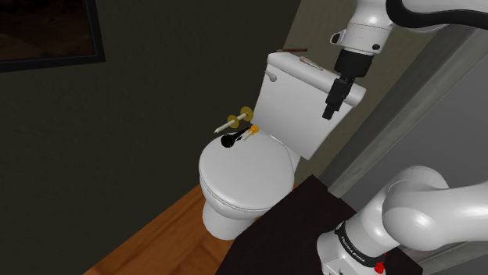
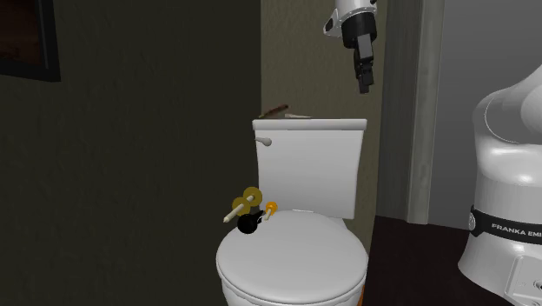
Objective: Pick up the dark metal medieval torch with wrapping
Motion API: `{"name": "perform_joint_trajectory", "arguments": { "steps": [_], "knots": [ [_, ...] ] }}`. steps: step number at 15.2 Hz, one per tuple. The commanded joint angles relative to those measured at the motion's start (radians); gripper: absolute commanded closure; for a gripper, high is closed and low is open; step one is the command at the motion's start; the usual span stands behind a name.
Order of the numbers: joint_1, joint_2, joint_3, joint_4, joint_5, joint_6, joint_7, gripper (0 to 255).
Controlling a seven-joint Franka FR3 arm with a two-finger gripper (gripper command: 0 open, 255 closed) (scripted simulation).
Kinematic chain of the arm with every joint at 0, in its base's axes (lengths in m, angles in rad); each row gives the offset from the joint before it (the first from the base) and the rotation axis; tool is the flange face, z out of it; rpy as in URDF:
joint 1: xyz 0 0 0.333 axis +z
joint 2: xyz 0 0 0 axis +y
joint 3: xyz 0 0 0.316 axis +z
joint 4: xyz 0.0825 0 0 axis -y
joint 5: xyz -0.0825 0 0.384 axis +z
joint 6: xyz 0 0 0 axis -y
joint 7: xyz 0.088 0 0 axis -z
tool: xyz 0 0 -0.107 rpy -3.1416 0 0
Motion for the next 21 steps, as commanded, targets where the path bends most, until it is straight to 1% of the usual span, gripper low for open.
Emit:
{"name": "perform_joint_trajectory", "arguments": {
  "steps": [1,6,11,16,21],
  "knots": [
    [0.000,0.000,0.000,0.000,0.000,0.000,0.000,0],
    [0.012,0.135,0.035,-0.036,-0.053,0.176,-0.008,0],
    [0.015,0.297,0.068,-0.038,-0.118,0.342,0.002,0],
    [0.010,0.480,0.100,-0.004,-0.206,0.488,0.034,0],
    [0.004,0.674,0.124,0.066,-0.321,0.602,0.088,0]
  ]
}}
